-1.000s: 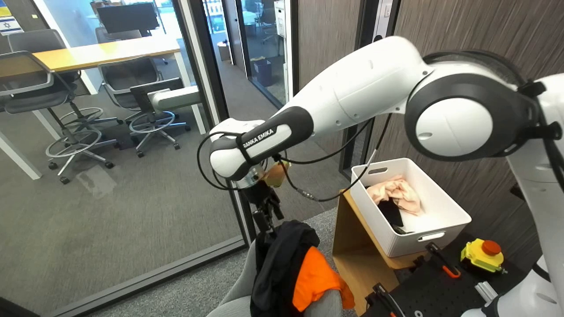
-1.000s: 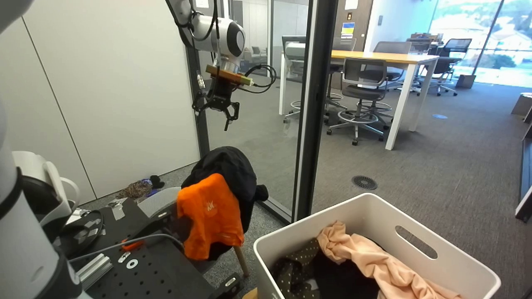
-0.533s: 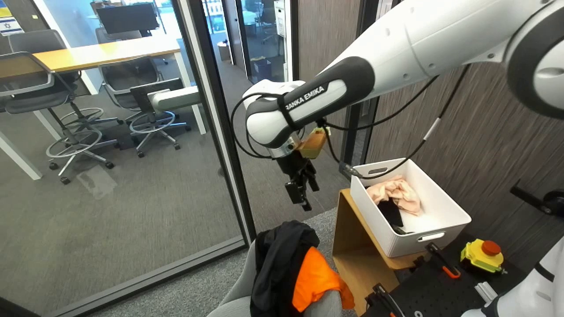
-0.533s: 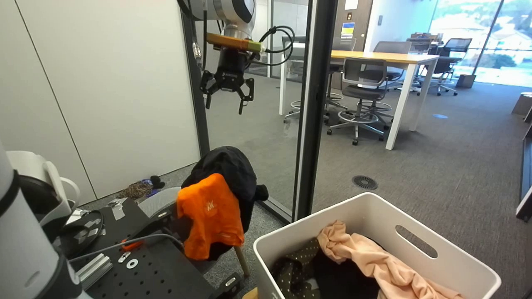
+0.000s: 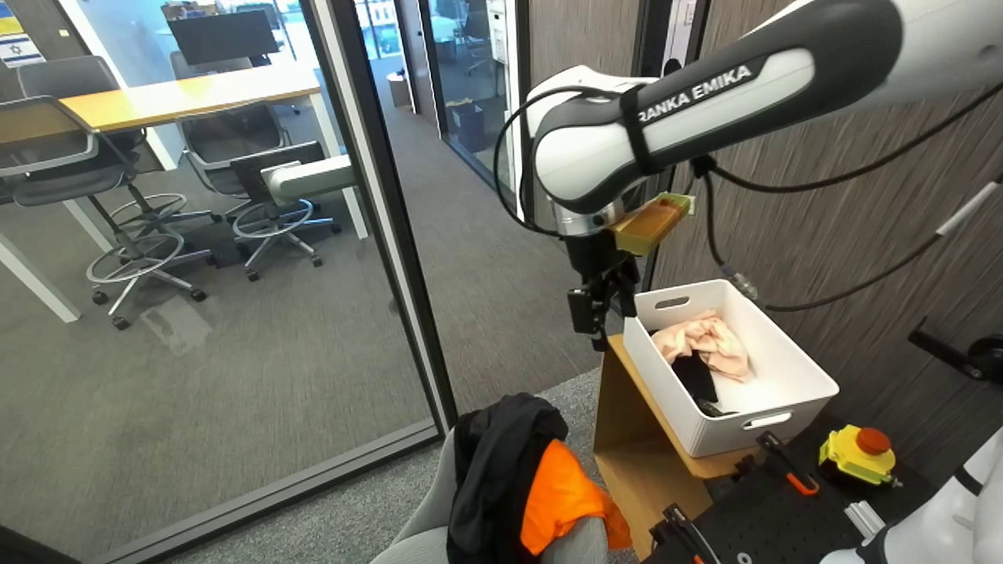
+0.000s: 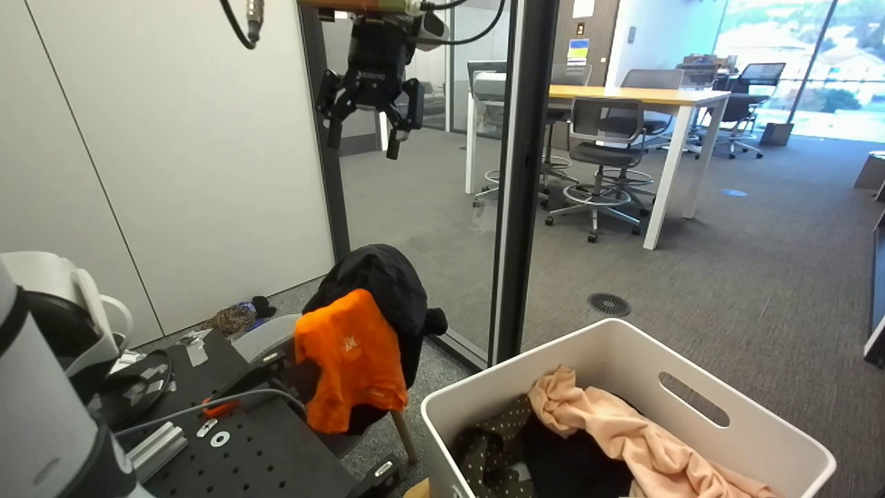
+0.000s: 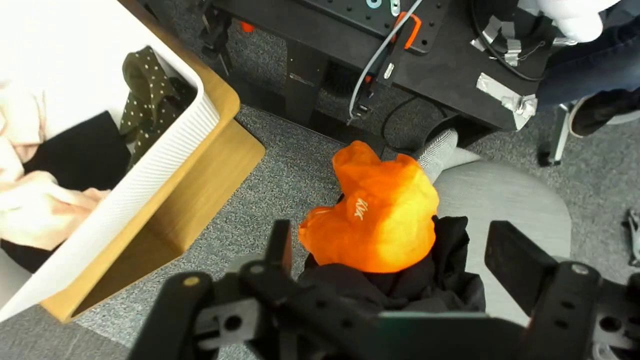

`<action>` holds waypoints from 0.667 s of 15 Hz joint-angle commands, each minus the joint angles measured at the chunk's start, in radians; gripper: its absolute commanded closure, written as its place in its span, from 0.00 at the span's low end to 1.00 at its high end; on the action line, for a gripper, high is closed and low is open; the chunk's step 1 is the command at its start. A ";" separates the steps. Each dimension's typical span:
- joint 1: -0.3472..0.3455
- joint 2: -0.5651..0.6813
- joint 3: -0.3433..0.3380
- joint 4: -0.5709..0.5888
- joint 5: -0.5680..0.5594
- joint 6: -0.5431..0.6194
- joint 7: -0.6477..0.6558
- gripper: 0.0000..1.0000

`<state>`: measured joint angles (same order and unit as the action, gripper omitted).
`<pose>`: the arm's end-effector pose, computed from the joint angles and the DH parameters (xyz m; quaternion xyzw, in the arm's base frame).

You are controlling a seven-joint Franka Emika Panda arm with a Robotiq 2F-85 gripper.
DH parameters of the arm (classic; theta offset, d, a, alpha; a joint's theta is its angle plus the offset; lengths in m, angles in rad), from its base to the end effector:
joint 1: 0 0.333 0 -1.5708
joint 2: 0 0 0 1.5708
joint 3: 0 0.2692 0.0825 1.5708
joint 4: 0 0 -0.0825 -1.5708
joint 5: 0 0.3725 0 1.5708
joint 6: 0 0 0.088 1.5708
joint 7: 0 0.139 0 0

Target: Pick up the black cloth from the box and put it on the headrest of the chair

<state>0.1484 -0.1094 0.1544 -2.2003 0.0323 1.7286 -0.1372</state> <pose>0.4284 0.1376 0.3343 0.9614 0.2075 -0.1807 0.0079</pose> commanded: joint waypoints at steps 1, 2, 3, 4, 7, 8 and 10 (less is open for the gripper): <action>-0.011 -0.252 -0.023 -0.176 0.047 0.048 0.084 0.00; -0.015 -0.307 -0.030 -0.208 0.052 0.047 0.107 0.00; -0.017 -0.363 -0.032 -0.238 0.052 0.045 0.135 0.00; -0.019 -0.420 -0.031 -0.270 0.038 0.047 0.165 0.00; -0.028 -0.592 -0.021 -0.352 0.007 0.042 0.236 0.00; -0.032 -0.648 -0.019 -0.375 0.003 0.035 0.258 0.00; -0.042 -0.762 -0.028 -0.423 -0.003 0.022 0.281 0.00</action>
<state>0.1317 -0.6726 0.1225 -2.5246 0.0436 1.7418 0.0999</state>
